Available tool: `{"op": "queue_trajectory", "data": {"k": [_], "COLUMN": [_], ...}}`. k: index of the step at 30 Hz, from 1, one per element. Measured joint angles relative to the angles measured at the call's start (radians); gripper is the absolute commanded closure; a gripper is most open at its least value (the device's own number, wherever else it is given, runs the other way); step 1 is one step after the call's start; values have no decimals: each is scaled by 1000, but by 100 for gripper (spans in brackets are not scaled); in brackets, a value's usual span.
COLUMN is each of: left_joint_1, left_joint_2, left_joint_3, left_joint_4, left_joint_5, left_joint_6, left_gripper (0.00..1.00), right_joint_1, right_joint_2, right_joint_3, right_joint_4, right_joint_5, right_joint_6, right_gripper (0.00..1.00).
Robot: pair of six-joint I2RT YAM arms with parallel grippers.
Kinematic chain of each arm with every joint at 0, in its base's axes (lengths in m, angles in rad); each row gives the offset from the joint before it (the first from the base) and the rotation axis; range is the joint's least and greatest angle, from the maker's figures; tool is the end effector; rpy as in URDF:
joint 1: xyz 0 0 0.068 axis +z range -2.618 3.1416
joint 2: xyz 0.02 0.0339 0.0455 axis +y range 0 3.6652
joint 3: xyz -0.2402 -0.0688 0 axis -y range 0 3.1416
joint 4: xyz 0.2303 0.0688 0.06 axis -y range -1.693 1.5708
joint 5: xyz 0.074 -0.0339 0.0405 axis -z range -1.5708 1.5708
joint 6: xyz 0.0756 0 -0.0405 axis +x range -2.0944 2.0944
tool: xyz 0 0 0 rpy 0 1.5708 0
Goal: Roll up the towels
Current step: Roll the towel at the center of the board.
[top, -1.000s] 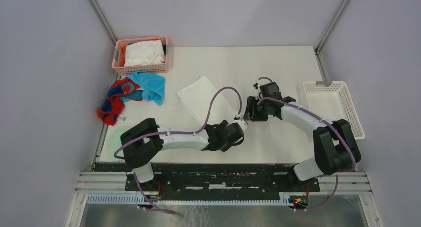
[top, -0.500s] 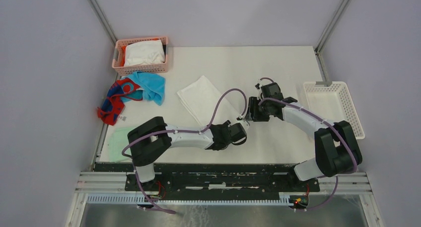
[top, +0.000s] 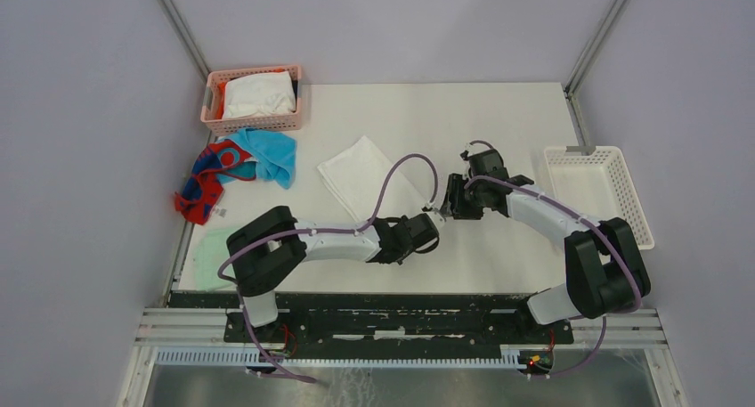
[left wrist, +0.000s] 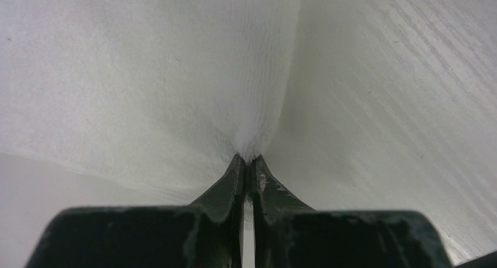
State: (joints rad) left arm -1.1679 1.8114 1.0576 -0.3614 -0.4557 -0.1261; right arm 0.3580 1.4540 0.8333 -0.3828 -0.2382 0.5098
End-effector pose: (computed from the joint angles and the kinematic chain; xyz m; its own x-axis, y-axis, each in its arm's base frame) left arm 0.1673 -0.3077 0.1055 -0.4436 0.7529 -0.4862 0.6999 0.6299 0.3367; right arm 0.2686 0.1195 0.1426 -0.9136 0.1645 -0.3719 -0.0154 0.8999 0.4359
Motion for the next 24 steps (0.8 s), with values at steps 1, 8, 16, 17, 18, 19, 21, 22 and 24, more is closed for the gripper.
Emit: {"op": "queue_trajectory", "data": {"k": [1,8,16,17,18,19,21,22,24], "left_joint_1": [11,161,288,294,299,312,324,330,341], "left_joint_2": [-4,-53,-90,-90,-90,-90,-90,-90,-90], "left_joint_3": [0,-23,-93,-98,-103,-108,-118,-124,-136], "left_joint_4": [2,66,166,177,190,201,219,230,248], "left_joint_5": [20,288,538,555,577,595,622,634,653], "left_joint_6": [-2,-72,-175,-185,-196,-205,-225,-237,-253], "left_gripper": [93,93,94,94,94,94,94,94,94], "right_joint_1": [0,14,37,40,40,43,47,48,53], "right_joint_2": [0,0,21,37,52,73,106,124,143], "right_joint_3": [-2,-31,-73,-74,-74,-74,-74,-74,-74], "right_joint_4": [0,14,137,166,188,214,243,256,266], "right_joint_5": [0,9,-9,-21,-29,-39,-47,-48,-48], "right_joint_6": [13,108,249,267,282,299,327,343,363], "right_gripper": [45,40,35,35,35,35,35,36,36]}}
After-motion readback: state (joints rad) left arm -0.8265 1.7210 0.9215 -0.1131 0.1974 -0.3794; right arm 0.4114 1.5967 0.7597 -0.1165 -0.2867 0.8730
